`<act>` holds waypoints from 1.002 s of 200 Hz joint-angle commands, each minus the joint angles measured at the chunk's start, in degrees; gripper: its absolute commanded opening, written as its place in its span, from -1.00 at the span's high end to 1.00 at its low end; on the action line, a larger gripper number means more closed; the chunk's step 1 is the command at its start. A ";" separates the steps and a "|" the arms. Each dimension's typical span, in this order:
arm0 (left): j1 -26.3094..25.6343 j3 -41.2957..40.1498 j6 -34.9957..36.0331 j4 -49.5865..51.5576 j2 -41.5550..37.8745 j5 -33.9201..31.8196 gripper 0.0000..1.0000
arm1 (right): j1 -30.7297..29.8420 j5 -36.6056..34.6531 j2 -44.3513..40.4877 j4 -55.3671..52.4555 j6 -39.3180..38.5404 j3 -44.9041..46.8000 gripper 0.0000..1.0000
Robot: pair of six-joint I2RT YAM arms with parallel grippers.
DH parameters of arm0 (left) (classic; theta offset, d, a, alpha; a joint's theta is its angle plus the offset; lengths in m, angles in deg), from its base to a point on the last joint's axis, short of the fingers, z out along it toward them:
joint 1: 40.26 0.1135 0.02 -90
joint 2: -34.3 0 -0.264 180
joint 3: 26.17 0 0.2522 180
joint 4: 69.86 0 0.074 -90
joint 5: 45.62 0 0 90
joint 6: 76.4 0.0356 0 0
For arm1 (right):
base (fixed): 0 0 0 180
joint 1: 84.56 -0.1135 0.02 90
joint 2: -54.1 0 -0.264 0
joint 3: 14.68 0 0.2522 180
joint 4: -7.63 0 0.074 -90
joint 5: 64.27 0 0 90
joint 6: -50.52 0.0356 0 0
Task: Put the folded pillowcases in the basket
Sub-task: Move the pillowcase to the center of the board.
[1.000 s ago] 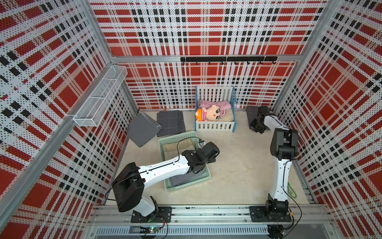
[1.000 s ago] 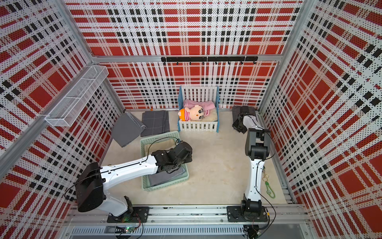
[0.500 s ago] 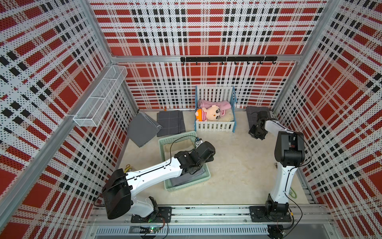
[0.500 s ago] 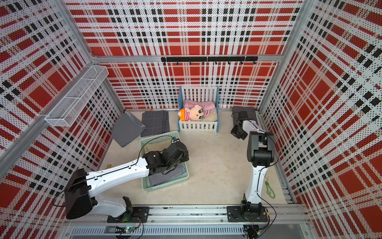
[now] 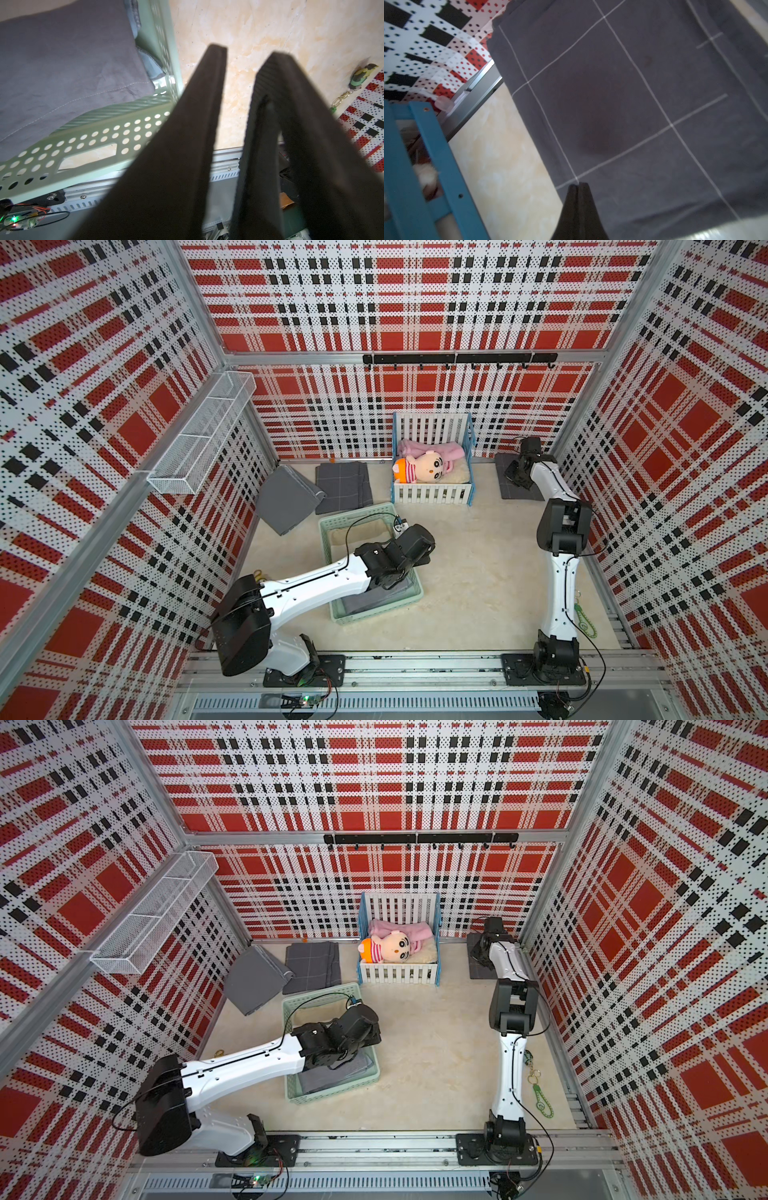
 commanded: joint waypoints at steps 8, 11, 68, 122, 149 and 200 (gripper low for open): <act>0.84 2.62 0.99 -0.48 0.83 0.54 0.53 | 1.15 0.01 2.88 -8.30 1.44 -0.98 1.00; 0.82 2.64 0.91 -0.47 0.83 0.62 0.52 | 1.20 0.19 2.53 -7.89 1.43 0.06 1.00; 1.25 2.56 1.42 -0.57 0.40 1.02 0.53 | 0.45 5.95 -2.25 -8.99 -1.44 13.63 1.00; 0.82 2.55 1.95 -0.96 0.48 0.86 0.53 | -3.78 15.98 -20.67 3.94 0.46 48.86 1.00; 0.51 2.62 2.08 -1.13 -0.30 0.51 0.53 | -8.33 21.93 -31.63 10.86 3.80 67.62 1.00; -0.32 2.86 1.62 -1.57 -0.50 0.31 0.53 | -22.44 25.38 -48.59 14.29 8.29 90.55 1.00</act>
